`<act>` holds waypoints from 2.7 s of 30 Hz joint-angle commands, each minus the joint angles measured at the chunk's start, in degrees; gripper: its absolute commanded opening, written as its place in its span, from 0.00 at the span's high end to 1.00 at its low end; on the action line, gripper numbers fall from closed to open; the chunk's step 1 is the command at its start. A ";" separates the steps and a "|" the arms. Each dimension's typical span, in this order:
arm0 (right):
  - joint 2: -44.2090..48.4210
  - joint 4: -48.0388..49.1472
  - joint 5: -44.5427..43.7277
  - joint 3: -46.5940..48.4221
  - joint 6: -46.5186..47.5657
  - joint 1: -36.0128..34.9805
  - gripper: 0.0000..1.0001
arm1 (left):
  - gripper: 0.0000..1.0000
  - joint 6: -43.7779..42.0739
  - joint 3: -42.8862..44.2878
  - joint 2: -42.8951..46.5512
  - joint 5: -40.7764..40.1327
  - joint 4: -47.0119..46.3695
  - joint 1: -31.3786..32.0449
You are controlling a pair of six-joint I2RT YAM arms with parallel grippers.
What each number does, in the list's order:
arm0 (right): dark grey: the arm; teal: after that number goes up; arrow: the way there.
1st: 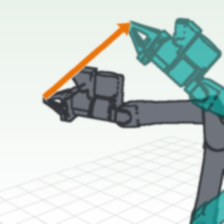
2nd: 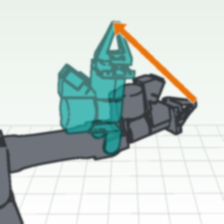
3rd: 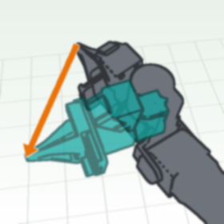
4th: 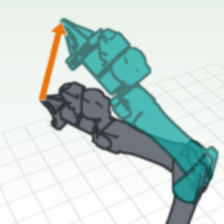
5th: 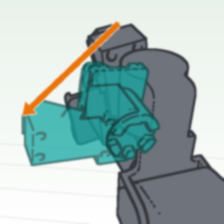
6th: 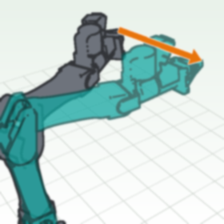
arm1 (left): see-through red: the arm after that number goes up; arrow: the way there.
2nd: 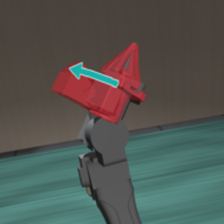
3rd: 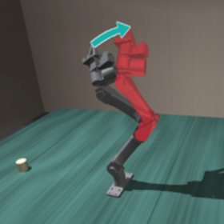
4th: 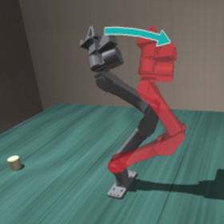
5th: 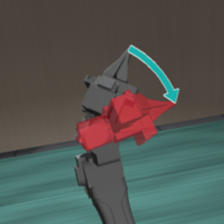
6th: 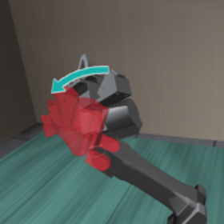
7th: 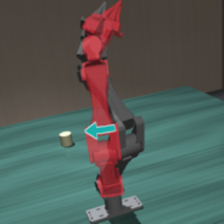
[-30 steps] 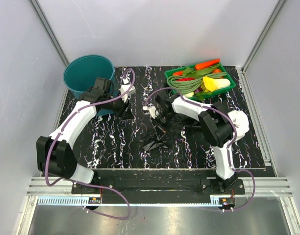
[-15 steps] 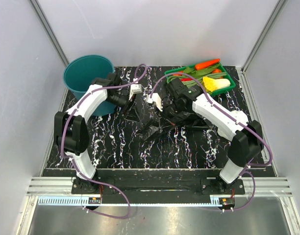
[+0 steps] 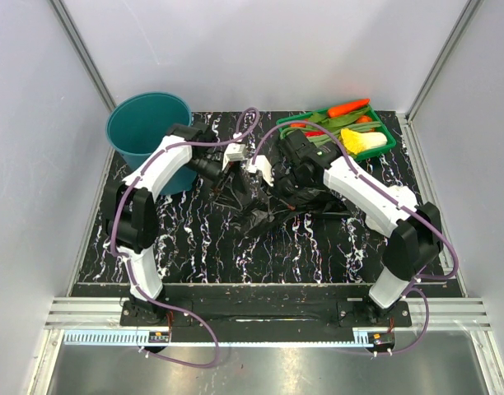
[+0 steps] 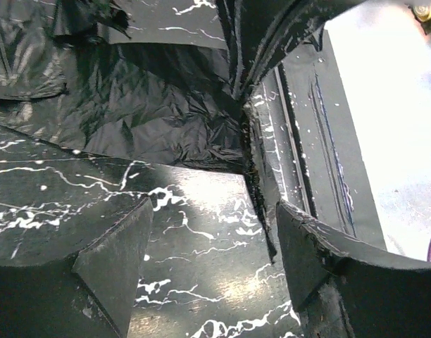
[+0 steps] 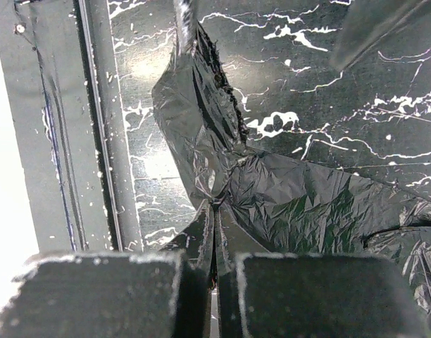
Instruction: Put the trash bags into the trash bin
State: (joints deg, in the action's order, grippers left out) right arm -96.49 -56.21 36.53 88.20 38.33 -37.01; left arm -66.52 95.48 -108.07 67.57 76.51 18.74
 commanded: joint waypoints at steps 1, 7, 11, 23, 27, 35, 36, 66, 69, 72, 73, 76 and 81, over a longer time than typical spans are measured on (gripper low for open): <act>1.74 0.92 -1.20 3.11 0.17 -0.25 1.00 | 0.26 -3.97 -1.96 0.49 2.92 11.39 0.77; 2.35 1.62 -2.87 3.12 -0.18 -0.16 1.00 | 0.39 -4.93 -4.69 0.58 2.48 11.03 1.12; 2.88 2.06 -4.36 2.33 0.17 -0.25 1.00 | 0.55 -6.16 -5.66 0.58 1.86 12.26 1.12; 2.80 7.95 -10.77 3.29 -7.46 -0.25 0.93 | 1.00 -1.44 -8.20 2.51 4.67 10.16 1.03; 1.48 8.83 -14.46 7.32 -13.70 -0.25 0.72 | 1.00 17.77 -11.45 6.28 3.45 -5.53 0.42; -0.19 4.00 -12.13 13.92 -18.01 -0.25 0.57 | 1.00 50.42 -22.01 17.89 -14.56 -41.34 0.33; -0.45 4.00 -10.19 13.75 -19.76 -0.16 0.59 | 1.00 53.05 -22.18 18.24 -16.66 -43.70 0.33; -13.37 18.50 -11.05 18.85 -53.09 6.51 0.46 | 1.00 74.61 -30.36 24.93 -40.15 -64.47 4.37; -13.81 18.94 -8.94 18.50 -53.88 6.52 0.46 | 1.00 74.26 -30.01 24.58 -40.76 -64.47 4.81; -14.17 19.55 -7.45 18.32 -54.85 6.52 0.45 | 1.00 73.99 -29.57 24.14 -41.11 -64.29 5.34; -14.17 19.82 -7.01 18.15 -55.28 6.60 0.45 | 1.00 73.91 -29.39 24.05 -41.29 -64.38 5.60; -14.26 20.78 -5.25 17.01 -56.60 6.60 0.44 | 1.00 73.73 -28.95 23.52 -41.90 -64.21 6.04; -14.43 22.19 -4.37 15.60 -57.40 6.60 0.44 | 1.00 73.64 -28.42 22.91 -41.82 -64.47 6.57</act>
State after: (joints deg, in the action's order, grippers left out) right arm -110.76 -37.19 29.71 104.09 -17.45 -30.11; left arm 7.40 65.19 -84.90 26.92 14.48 24.86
